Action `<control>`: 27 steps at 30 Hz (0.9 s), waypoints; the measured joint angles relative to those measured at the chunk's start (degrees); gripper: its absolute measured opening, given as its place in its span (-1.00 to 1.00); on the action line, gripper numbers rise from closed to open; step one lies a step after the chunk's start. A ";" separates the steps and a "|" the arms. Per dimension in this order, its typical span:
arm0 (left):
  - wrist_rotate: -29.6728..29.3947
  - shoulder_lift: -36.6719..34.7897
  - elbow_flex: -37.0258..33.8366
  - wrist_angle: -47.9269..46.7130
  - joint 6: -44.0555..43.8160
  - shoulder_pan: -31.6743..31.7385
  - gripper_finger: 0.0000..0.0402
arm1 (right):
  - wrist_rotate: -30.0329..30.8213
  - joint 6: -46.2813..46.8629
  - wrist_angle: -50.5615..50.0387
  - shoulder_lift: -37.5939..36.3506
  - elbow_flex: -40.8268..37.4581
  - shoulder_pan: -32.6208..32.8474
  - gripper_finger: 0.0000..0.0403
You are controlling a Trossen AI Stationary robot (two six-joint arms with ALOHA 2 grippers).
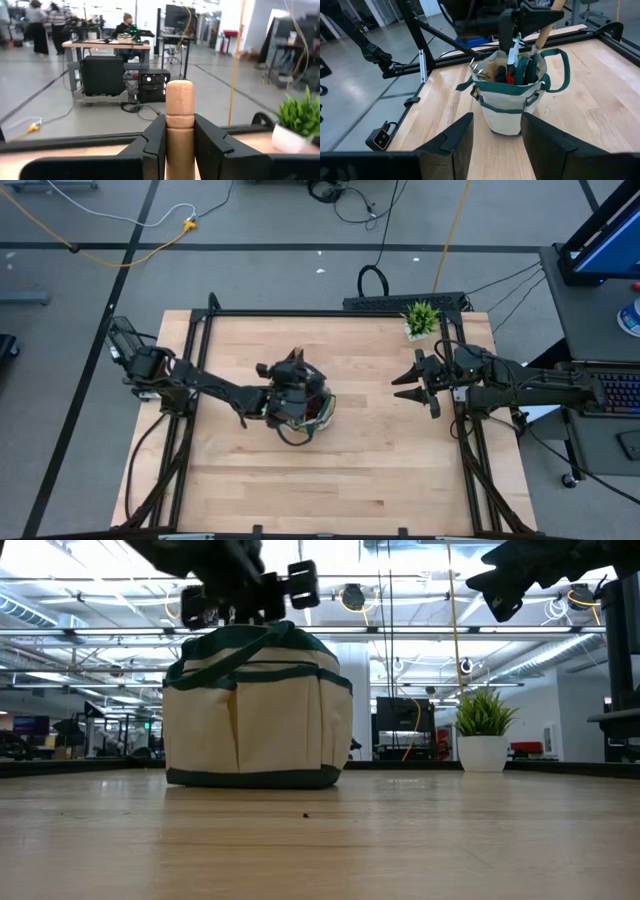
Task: Pick & Place Garden tools in Gardening bag
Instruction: Put the brown trowel into the gardening bag
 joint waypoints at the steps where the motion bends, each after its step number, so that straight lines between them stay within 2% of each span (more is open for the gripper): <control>1: -0.69 -0.10 -0.78 0.33 -1.85 -0.30 -0.65 | -0.02 0.00 0.00 0.00 0.00 0.00 -0.23; 5: -2.59 -0.04 -2.09 1.45 -3.96 -1.44 -0.65 | 0.20 0.00 0.00 0.00 0.00 0.00 -0.23; 8: -3.01 -0.10 -2.06 4.35 -2.56 -2.03 -0.65 | 3.16 -0.02 0.02 0.00 0.00 0.00 -0.23; 12: -1.91 -0.10 -2.05 6.14 0.80 -2.75 -0.65 | 7.59 -0.01 0.01 0.00 0.00 0.00 -0.23; 18: 1.13 -0.10 -2.04 5.49 1.09 -3.49 -0.65 | 8.66 0.00 0.02 0.00 0.00 0.00 -0.23; 24: 6.39 -0.10 -2.04 5.28 4.10 -3.64 -0.43 | 8.66 0.02 0.02 0.00 0.00 0.00 -0.23; 27: 7.11 -0.10 -2.04 5.53 6.13 -4.31 -0.35 | 8.66 1.31 0.02 0.00 0.00 0.00 -0.23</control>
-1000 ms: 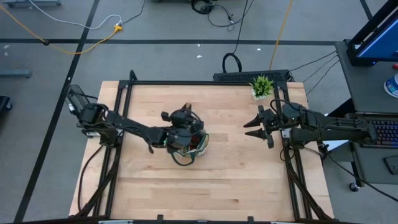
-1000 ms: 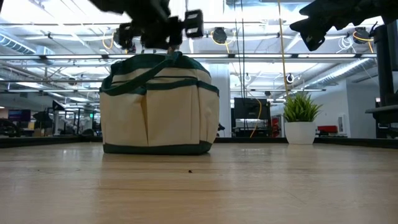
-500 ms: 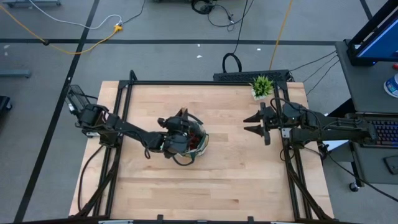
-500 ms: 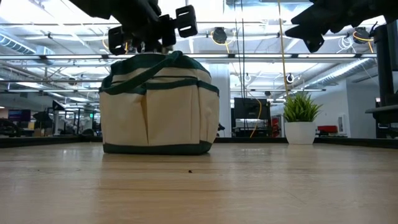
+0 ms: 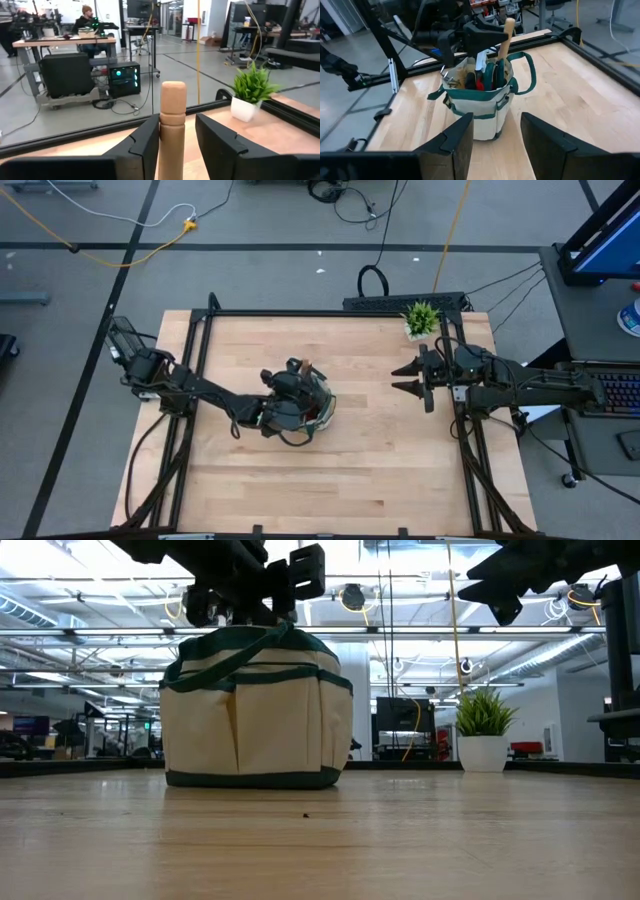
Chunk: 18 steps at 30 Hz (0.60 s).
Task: Pick & Place Garden tools in Gardening bag
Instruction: Put the brown trowel into the gardening bag
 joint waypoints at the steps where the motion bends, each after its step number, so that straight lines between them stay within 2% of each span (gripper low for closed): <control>1: -0.02 0.00 0.00 0.22 0.78 -0.28 -0.33 | 0.00 0.92 0.00 0.00 0.00 0.00 -0.23; 12: -4.47 -0.02 0.07 13.26 18.44 -2.50 -0.26 | -0.02 4.72 0.00 0.00 0.00 0.00 -0.23; 18: -4.60 -0.09 0.07 13.68 20.32 -1.07 -0.26 | -0.02 4.72 0.00 0.00 0.00 0.00 -0.23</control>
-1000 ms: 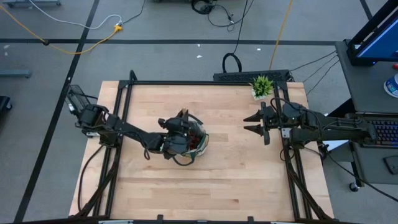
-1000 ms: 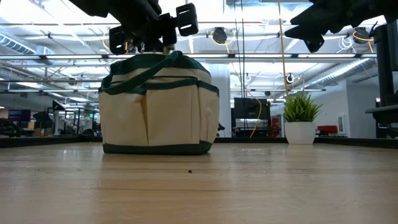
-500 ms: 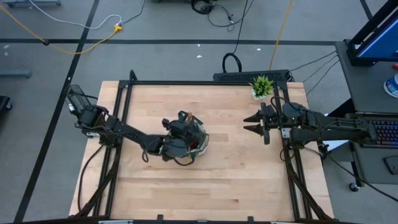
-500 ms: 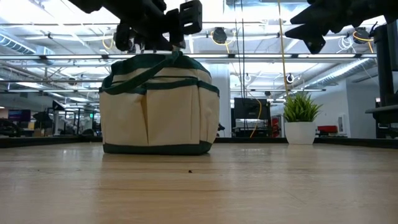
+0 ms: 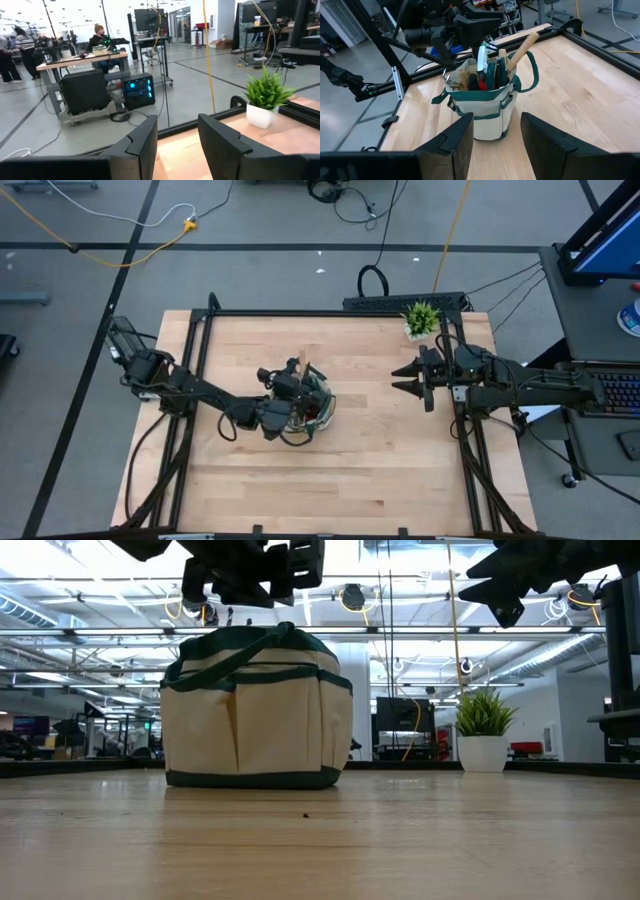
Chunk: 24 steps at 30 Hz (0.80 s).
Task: Pick & Place Garden tools in Gardening bag
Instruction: Put the brown trowel into the gardening bag
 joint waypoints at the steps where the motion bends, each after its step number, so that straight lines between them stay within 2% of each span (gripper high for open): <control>1: -0.02 0.00 0.00 0.28 0.09 0.16 -0.26 | 0.00 0.02 0.00 0.00 0.00 0.00 -0.23; 5: 0.04 0.00 0.00 5.01 4.95 0.78 -0.26 | 0.02 0.00 0.00 0.00 0.00 0.00 -0.23; 15: 0.32 0.00 0.00 27.09 27.78 5.86 -0.26 | 0.02 -0.09 0.02 0.00 0.00 0.00 -0.23; 20: 5.25 0.00 0.06 31.80 31.88 10.29 -0.28 | 0.01 -0.17 0.00 0.00 0.00 0.00 -0.23; 24: 6.79 0.00 1.54 31.24 32.05 13.04 -0.42 | 0.00 -0.07 0.00 0.00 0.00 0.00 -0.23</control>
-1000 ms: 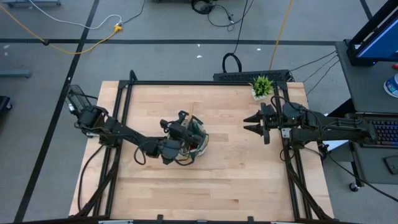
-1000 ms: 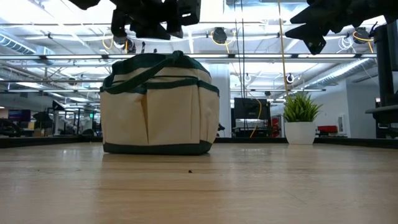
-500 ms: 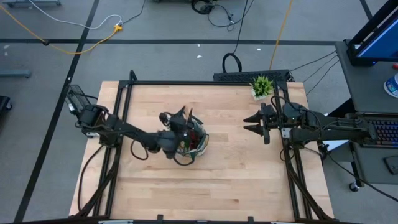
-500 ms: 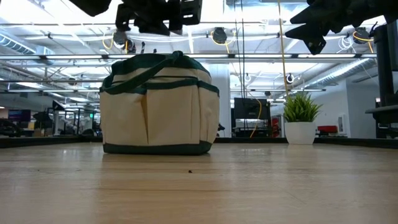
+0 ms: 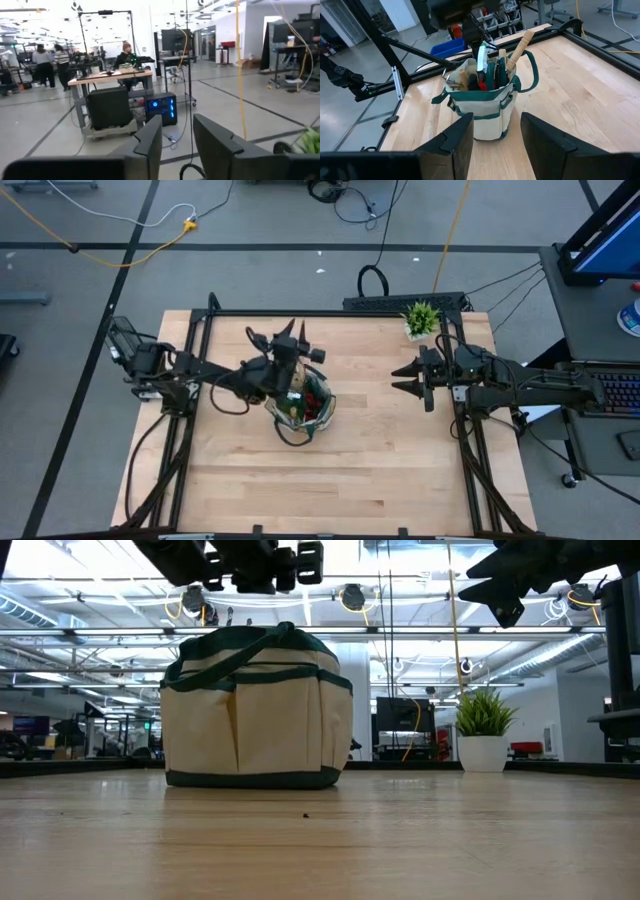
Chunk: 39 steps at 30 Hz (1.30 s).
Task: Pick & Place Garden tools in Gardening bag
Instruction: Put the brown trowel into the gardening bag
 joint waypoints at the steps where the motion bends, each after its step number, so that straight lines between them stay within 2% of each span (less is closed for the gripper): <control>1: 0.18 0.00 0.50 -0.03 0.01 0.35 -0.46 | 0.00 0.02 0.00 0.00 0.00 0.00 -0.23; 5: -0.93 0.00 2.69 -0.21 3.25 0.94 -0.63 | 0.01 -0.01 0.00 0.00 0.00 0.00 -0.23; 13: -11.13 0.00 7.63 -0.23 15.09 0.94 -0.97 | 0.17 -3.00 0.00 0.00 0.00 0.00 -0.23; 15: -13.92 0.00 9.19 -0.16 18.36 0.94 -0.97 | 0.17 -3.15 0.00 0.00 0.00 0.00 -0.23; 18: -14.20 -0.06 11.08 -0.14 22.14 0.60 -0.98 | 0.17 -3.17 0.00 0.00 0.00 0.00 -0.23; 23: -14.19 -2.37 12.76 -0.25 23.09 0.41 -0.98 | 0.20 -3.18 -0.03 0.00 0.00 0.00 -0.23; 34: -14.22 -6.19 12.76 -1.22 22.89 0.27 -0.99 | 0.20 -3.43 -0.02 0.00 -0.02 0.00 -0.23; 39: -13.93 -6.19 12.74 -9.70 16.35 -1.32 -0.99 | 0.20 -3.43 -0.01 0.00 -0.02 0.00 -0.23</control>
